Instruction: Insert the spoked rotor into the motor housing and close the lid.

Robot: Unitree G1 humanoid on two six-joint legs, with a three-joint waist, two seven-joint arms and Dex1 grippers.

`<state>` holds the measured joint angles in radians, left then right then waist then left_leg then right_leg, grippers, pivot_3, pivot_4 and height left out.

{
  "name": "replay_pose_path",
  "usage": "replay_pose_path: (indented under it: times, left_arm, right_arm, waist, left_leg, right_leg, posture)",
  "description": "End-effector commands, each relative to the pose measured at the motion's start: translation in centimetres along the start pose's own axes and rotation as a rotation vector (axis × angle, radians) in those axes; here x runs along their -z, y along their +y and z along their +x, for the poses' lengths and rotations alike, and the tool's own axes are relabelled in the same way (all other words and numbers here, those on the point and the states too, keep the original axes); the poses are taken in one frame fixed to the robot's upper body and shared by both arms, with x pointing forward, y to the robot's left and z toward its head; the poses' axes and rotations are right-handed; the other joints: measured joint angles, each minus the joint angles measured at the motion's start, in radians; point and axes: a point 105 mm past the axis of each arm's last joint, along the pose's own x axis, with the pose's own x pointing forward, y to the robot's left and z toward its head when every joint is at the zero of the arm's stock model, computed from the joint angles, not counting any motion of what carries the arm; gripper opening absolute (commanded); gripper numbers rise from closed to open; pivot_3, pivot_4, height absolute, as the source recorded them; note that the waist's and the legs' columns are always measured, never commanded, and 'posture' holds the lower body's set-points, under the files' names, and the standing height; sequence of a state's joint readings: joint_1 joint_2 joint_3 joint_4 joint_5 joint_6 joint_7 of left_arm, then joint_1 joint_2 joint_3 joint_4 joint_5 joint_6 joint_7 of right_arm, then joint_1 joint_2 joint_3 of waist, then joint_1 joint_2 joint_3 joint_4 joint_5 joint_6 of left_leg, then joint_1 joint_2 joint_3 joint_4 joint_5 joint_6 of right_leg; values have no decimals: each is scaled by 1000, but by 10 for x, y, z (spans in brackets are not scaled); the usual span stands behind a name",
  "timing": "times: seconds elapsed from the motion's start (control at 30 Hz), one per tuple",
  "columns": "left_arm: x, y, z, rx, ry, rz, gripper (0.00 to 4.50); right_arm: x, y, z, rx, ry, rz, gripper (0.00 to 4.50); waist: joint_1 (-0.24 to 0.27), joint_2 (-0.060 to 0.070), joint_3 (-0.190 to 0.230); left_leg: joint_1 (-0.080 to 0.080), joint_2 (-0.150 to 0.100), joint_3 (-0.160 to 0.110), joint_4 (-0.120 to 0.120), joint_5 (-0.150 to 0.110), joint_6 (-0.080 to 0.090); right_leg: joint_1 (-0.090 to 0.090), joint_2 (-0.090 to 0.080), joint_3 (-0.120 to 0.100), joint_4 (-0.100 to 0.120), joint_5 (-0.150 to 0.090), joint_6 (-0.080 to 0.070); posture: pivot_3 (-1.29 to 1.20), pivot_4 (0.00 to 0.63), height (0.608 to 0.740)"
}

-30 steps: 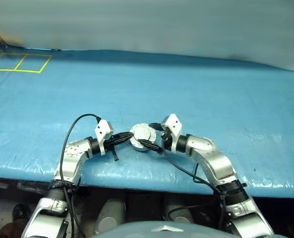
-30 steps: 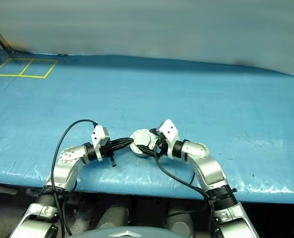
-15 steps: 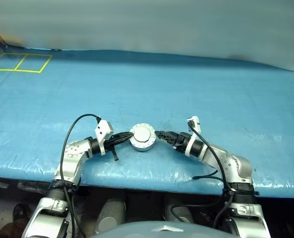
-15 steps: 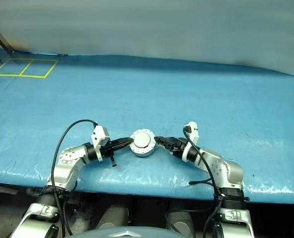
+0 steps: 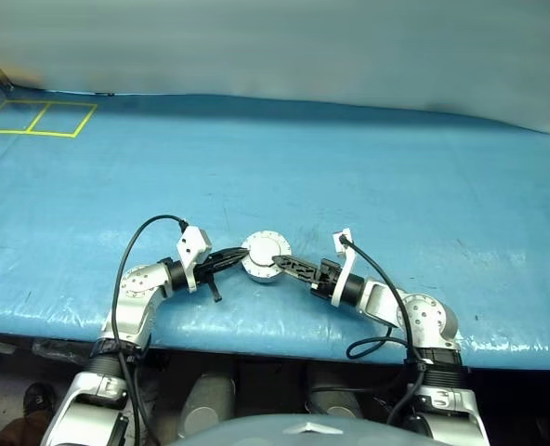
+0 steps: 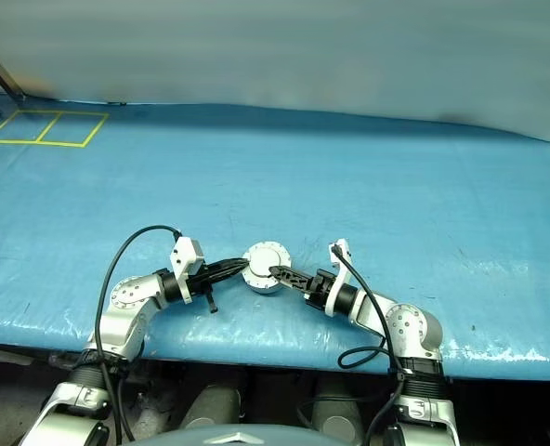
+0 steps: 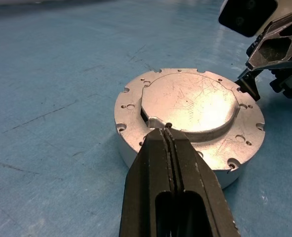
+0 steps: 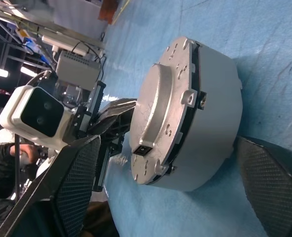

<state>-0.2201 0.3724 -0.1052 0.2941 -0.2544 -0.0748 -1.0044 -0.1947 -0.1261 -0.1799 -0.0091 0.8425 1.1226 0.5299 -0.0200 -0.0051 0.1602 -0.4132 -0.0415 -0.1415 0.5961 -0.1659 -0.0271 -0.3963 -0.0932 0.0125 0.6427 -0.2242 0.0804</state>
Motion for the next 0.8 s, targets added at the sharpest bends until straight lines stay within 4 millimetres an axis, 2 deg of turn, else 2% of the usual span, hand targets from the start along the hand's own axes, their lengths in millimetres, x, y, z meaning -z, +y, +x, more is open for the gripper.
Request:
replay_pose_path:
  times: [0.03,0.13,0.17,0.33,0.6,0.8]
  left_arm:
    - [8,-6,1,15,33,-13,0]
    - [8,-6,1,15,33,-14,0]
    - [8,-6,1,16,33,-14,0]
    - [9,-6,2,15,33,-20,0]
    - [5,0,2,-35,9,-57,0]
    - [-10,27,-6,-266,-137,-197,0]
  right_arm:
    - [-4,2,2,-18,-28,35,3506]
    - [-6,0,2,-14,-39,48,2554]
    - [-6,0,2,-14,-39,50,2554]
    - [-7,0,2,-7,-41,44,1329]
    - [-10,-3,2,12,-50,29,1300]
    - [-31,2,1,-21,-183,66,1300]
  waist:
    - [0,0,0]
    - [0,0,0]
    - [-1,0,0]
    - [-1,1,0]
    - [-1,1,0]
    - [-4,1,1]
  left_leg:
    - [0,0,0,0,0,0]
    - [-1,0,0,0,0,0]
    - [-1,0,0,0,0,0]
    - [-1,0,0,0,0,0]
    - [-1,0,0,0,0,0]
    - [-1,0,0,0,0,0]
  right_leg:
    - [0,0,0,0,0,0]
    - [-1,0,0,0,0,0]
    - [-1,0,0,0,0,0]
    - [-1,0,0,0,0,0]
    - [-1,0,0,0,0,0]
    - [-1,0,0,0,0,0]
  posture:
    - [0,150,740]
    - [0,150,740]
    - [0,150,740]
    - [0,150,740]
    - [0,150,740]
    - [0,150,740]
